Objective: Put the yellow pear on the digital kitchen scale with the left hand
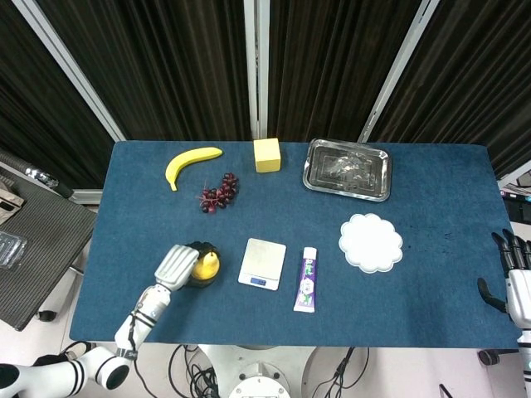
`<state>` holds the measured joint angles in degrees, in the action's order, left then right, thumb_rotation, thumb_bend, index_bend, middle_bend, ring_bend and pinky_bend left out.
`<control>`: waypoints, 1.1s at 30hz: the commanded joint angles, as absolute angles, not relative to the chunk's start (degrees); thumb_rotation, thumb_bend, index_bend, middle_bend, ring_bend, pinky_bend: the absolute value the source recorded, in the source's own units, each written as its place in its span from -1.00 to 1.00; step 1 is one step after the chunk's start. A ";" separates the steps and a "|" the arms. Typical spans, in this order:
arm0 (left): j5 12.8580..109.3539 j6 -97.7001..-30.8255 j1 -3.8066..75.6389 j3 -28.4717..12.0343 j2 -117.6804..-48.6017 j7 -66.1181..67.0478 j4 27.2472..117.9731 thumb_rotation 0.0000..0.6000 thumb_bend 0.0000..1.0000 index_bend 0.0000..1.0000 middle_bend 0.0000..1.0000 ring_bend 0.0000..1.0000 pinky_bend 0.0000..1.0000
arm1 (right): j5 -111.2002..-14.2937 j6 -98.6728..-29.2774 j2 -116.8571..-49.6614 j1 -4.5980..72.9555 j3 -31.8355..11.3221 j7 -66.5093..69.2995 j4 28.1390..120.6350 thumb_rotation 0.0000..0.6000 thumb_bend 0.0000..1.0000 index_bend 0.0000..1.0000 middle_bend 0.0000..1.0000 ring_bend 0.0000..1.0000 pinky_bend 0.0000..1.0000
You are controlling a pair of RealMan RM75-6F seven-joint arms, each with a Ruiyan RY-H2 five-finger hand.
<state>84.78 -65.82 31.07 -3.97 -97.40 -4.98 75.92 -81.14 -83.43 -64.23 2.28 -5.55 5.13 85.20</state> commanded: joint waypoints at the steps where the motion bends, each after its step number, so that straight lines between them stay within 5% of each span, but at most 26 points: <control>1: 86.28 -67.69 31.89 -5.56 -98.70 -7.02 75.84 1.00 -0.38 -0.12 -0.05 -0.21 0.28 | -81.23 -83.51 -64.25 2.28 -5.53 5.11 85.26 1.00 -0.41 -1.00 -1.00 -1.00 -1.00; 17: 85.83 -65.47 39.90 -11.11 -114.41 -15.02 61.84 1.00 -0.38 -0.12 -0.05 -0.21 0.26 | -82.58 -90.06 -64.43 -0.33 -6.69 11.51 81.51 1.00 -0.35 -1.00 -1.00 -1.00 -1.00; 33: 85.98 -67.46 43.53 -12.19 -124.39 -22.49 46.29 1.00 -0.38 -0.12 -0.05 -0.21 0.25 | -82.71 -90.81 -64.81 -0.68 -7.16 12.25 80.54 1.00 -0.35 -1.00 -1.00 -1.00 -1.00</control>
